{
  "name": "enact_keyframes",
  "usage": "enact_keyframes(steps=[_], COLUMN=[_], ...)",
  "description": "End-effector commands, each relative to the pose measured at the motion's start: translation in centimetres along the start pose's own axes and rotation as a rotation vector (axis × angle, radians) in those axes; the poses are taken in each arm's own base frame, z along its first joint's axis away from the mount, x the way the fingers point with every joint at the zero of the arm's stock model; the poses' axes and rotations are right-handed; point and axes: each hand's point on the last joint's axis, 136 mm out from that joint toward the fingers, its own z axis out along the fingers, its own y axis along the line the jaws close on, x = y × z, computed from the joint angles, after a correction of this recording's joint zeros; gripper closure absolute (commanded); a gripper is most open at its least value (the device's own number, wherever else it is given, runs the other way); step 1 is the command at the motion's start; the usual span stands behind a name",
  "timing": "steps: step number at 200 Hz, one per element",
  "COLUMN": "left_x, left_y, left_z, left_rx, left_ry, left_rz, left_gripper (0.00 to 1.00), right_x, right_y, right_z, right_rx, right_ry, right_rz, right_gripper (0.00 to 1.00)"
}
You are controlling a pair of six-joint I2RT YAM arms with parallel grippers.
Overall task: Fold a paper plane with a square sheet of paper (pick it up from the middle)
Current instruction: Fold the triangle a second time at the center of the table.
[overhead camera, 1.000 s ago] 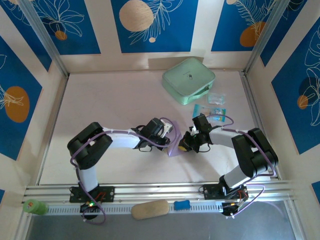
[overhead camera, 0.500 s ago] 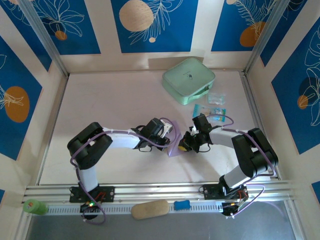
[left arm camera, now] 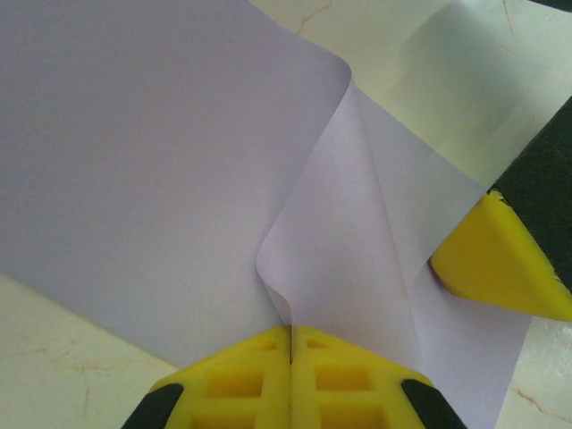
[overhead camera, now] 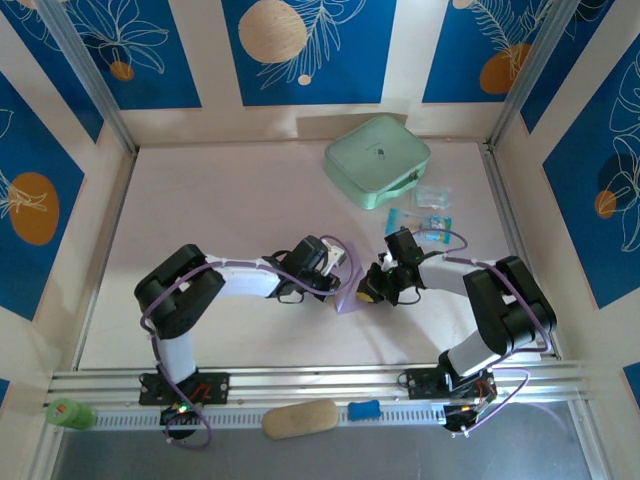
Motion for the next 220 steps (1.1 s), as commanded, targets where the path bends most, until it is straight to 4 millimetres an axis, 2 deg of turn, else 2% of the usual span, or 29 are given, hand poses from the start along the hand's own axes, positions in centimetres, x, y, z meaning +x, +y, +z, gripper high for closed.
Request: enact_keyframes(steps=[1,40,220], left_x=[-1.7,-1.9,0.7], left_y=[-0.3,-0.3,0.8], left_z=[-0.6,-0.6,0.4], left_rx=[0.010,0.006,-0.020], left_ry=[-0.038,-0.029,0.046], left_rz=[0.021,0.031,-0.004], left_gripper=[1.00,1.00,1.00], right_x=[0.4,0.4,0.4], right_y=[-1.5,-1.5,-1.2], right_z=[0.3,0.3,0.1], right_rx=[0.050,0.052,0.041], right_ry=[0.021,0.020,0.018], right_rz=[0.030,0.032,0.024], right_gripper=[1.00,1.00,1.00])
